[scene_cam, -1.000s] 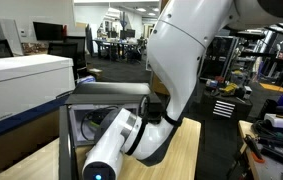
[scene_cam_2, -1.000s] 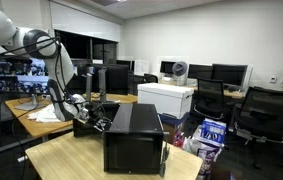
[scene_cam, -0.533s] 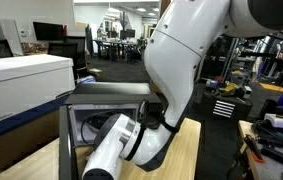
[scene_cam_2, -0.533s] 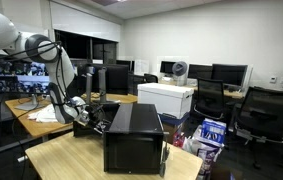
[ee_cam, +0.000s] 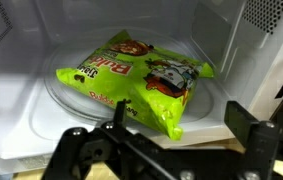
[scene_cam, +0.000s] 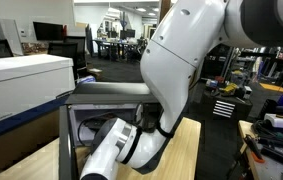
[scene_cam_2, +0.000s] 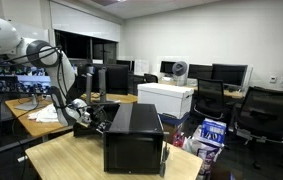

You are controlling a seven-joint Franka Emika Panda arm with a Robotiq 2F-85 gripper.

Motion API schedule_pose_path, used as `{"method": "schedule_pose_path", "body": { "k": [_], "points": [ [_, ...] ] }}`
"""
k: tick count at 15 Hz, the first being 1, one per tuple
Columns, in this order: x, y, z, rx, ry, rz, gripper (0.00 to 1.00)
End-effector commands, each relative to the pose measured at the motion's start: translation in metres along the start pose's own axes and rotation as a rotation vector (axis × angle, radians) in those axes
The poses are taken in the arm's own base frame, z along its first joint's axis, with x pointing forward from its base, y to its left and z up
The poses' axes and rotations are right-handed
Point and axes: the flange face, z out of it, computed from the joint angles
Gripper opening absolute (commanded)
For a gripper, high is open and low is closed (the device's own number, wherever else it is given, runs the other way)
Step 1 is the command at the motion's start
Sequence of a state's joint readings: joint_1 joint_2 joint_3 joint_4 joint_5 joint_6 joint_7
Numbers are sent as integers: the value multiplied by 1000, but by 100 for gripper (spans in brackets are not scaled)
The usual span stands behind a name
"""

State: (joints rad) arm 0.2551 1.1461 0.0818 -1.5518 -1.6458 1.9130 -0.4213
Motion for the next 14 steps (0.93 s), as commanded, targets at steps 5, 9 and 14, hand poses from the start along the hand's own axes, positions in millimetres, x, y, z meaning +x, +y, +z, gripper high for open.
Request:
{"method": "schedule_pose_path", "body": {
  "k": [5, 9, 14],
  "points": [
    [2, 15, 16, -32, -79, -17, 100],
    [3, 8, 29, 12, -120, -39, 100],
    [11, -1, 35, 54, -126, -121, 100]
  ]
}}
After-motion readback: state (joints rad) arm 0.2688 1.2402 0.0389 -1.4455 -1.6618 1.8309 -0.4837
